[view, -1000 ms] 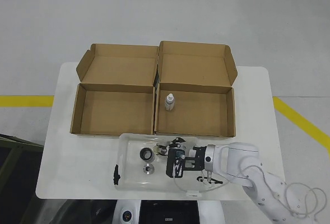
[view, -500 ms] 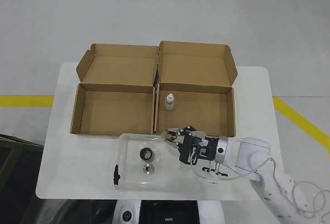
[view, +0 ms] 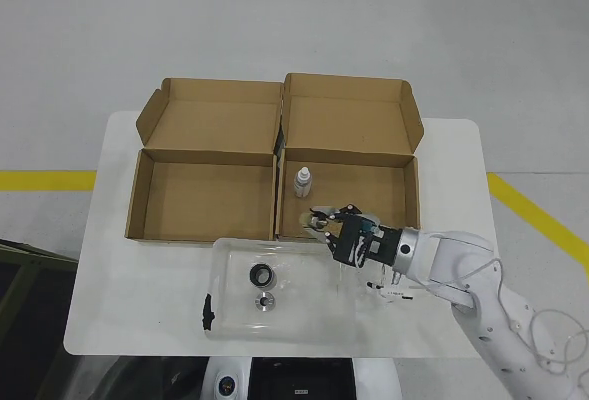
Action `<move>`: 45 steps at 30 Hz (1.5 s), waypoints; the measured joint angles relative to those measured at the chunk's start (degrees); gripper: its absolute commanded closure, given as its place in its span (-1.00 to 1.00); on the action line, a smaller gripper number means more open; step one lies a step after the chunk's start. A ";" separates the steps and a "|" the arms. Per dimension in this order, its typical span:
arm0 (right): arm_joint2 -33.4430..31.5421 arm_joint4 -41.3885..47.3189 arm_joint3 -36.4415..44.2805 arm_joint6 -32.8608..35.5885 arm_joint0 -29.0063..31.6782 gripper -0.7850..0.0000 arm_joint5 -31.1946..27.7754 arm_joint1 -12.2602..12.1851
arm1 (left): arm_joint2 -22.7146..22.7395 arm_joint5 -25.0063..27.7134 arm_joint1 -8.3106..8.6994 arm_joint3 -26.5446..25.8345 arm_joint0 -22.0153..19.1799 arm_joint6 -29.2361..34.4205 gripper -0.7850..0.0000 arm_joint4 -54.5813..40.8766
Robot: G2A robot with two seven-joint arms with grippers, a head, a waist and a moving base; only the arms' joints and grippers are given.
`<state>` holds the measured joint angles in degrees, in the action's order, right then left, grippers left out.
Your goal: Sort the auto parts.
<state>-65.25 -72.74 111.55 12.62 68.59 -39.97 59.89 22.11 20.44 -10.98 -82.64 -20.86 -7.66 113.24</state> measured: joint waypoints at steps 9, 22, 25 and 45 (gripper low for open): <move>-0.50 4.10 -4.67 5.07 -4.20 1.00 1.32 0.37 | 0.00 0.00 0.00 0.00 0.00 0.00 -1.00 0.00; 3.28 10.76 -13.99 15.10 -13.92 1.00 1.30 1.62 | 0.00 0.00 0.00 0.00 0.00 0.00 -1.00 0.00; 4.34 11.71 -15.98 17.14 -15.53 1.00 1.41 1.90 | 0.00 0.00 0.00 0.00 0.00 0.00 -1.00 0.00; 13.49 12.21 -29.51 26.09 -25.66 1.00 3.78 4.75 | 0.00 0.00 0.00 0.00 0.00 0.00 -1.00 0.00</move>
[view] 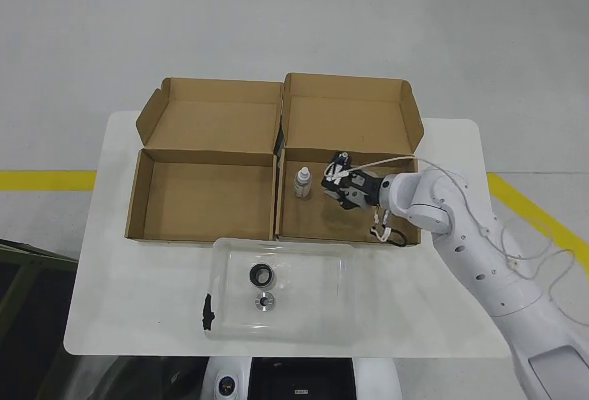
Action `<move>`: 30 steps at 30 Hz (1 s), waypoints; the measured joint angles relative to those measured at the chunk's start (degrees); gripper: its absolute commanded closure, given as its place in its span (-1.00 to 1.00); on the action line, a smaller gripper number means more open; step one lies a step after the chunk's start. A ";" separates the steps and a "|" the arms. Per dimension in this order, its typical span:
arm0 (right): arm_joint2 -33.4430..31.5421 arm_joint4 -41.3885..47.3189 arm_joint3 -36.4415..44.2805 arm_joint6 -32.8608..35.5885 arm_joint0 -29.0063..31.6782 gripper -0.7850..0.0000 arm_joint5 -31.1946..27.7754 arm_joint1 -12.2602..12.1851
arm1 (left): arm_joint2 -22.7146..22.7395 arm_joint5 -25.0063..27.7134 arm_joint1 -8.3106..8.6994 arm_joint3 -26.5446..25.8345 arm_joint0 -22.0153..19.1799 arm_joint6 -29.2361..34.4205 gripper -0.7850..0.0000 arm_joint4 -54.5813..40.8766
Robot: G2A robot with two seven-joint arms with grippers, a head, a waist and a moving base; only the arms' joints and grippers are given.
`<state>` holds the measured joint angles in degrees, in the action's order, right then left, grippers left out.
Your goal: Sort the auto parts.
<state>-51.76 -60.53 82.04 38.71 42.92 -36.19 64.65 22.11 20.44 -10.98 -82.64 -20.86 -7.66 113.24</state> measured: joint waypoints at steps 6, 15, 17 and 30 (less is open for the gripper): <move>1.80 0.63 -3.13 1.28 -1.38 1.00 0.41 0.74 | 0.00 0.00 0.00 0.00 0.00 0.00 -1.00 0.00; 3.95 0.86 -6.20 3.14 -3.17 0.42 0.94 1.72 | 0.00 0.00 0.00 0.00 0.00 0.00 -1.00 0.00; 4.28 0.70 -6.46 3.18 -3.34 0.25 1.18 1.88 | 0.00 0.00 0.00 0.00 0.00 0.00 -1.00 0.00; 2.69 0.97 -4.03 2.15 -2.00 0.03 -0.15 1.57 | 0.00 0.00 0.00 0.00 0.00 0.00 -1.00 0.00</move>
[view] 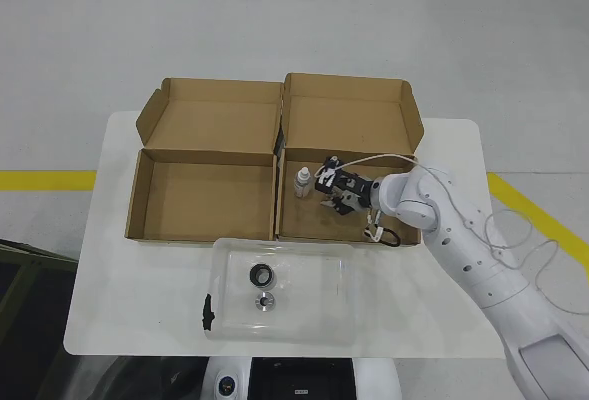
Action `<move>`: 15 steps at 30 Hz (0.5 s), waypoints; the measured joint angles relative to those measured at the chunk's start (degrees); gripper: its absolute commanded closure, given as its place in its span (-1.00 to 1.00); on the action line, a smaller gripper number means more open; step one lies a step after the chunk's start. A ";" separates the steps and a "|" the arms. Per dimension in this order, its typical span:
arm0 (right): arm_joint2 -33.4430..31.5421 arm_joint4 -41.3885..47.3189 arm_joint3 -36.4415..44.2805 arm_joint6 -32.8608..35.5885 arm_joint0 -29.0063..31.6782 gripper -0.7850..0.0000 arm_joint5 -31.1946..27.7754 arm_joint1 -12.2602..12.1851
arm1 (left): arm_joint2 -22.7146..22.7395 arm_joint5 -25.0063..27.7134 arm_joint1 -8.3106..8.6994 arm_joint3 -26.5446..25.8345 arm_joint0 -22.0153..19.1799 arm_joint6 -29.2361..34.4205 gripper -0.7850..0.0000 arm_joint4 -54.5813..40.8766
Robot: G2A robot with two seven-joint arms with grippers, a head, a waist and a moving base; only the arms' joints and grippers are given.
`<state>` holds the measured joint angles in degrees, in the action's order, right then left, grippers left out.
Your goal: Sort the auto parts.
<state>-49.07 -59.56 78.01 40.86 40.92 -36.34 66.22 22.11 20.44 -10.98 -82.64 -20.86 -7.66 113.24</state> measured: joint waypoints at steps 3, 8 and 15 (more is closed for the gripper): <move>-1.90 -0.56 3.41 0.12 1.77 0.03 -0.14 -0.73 | 0.00 0.00 0.00 0.00 0.00 0.00 -1.00 0.00; -5.53 -1.04 10.54 -0.47 5.71 0.01 -0.83 -2.04 | 0.00 0.00 0.00 0.00 0.00 0.00 -1.00 0.00; -10.39 -2.01 21.48 -3.52 12.73 -0.11 -2.33 -3.71 | 0.00 0.00 0.00 0.00 0.00 0.00 -1.00 0.00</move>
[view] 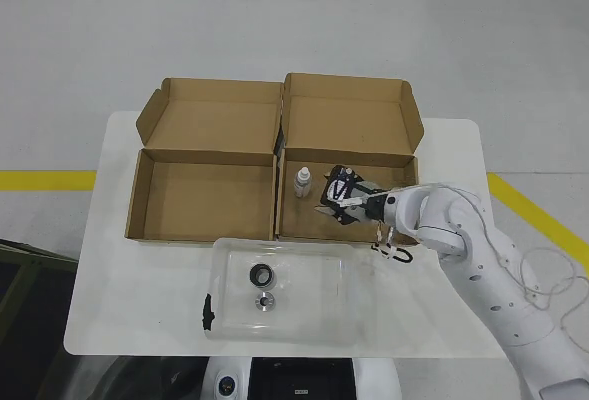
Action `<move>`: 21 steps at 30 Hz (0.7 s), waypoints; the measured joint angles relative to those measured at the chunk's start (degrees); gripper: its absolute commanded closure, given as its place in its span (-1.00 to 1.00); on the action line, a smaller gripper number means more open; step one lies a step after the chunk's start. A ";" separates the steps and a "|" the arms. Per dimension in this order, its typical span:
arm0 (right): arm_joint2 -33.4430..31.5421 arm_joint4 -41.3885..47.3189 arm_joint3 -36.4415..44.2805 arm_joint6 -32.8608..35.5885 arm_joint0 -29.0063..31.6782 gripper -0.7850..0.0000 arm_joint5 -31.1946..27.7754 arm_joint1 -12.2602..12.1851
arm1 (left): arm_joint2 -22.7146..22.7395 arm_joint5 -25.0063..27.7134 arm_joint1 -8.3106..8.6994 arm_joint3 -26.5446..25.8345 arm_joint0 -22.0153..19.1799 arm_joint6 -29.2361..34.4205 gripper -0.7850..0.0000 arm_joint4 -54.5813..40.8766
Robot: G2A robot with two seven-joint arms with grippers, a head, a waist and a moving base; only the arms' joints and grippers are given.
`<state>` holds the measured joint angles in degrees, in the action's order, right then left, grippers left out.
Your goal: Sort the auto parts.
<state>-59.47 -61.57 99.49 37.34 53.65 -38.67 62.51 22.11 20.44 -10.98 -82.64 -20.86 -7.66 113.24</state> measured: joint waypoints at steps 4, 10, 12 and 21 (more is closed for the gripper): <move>-1.12 -1.19 4.90 -1.41 3.54 -0.08 -0.56 -0.56 | 0.00 0.00 0.00 0.00 0.00 0.00 -1.00 0.00; -0.53 -3.28 10.55 -6.95 7.58 -0.26 -2.70 -0.87 | 0.00 0.00 0.00 0.00 0.00 0.00 -1.00 0.00; 0.03 -4.50 11.82 -8.34 8.73 -0.27 -2.89 -0.91 | 0.00 0.00 0.00 0.00 0.00 0.00 -1.00 0.00; 5.77 -7.92 13.10 -11.19 10.00 -0.33 -3.78 -0.24 | 0.00 0.00 0.00 0.00 0.00 0.00 -1.00 0.00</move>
<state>-53.70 -69.50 112.60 26.16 63.65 -42.45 62.27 22.11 20.44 -10.98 -82.64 -20.86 -7.66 113.24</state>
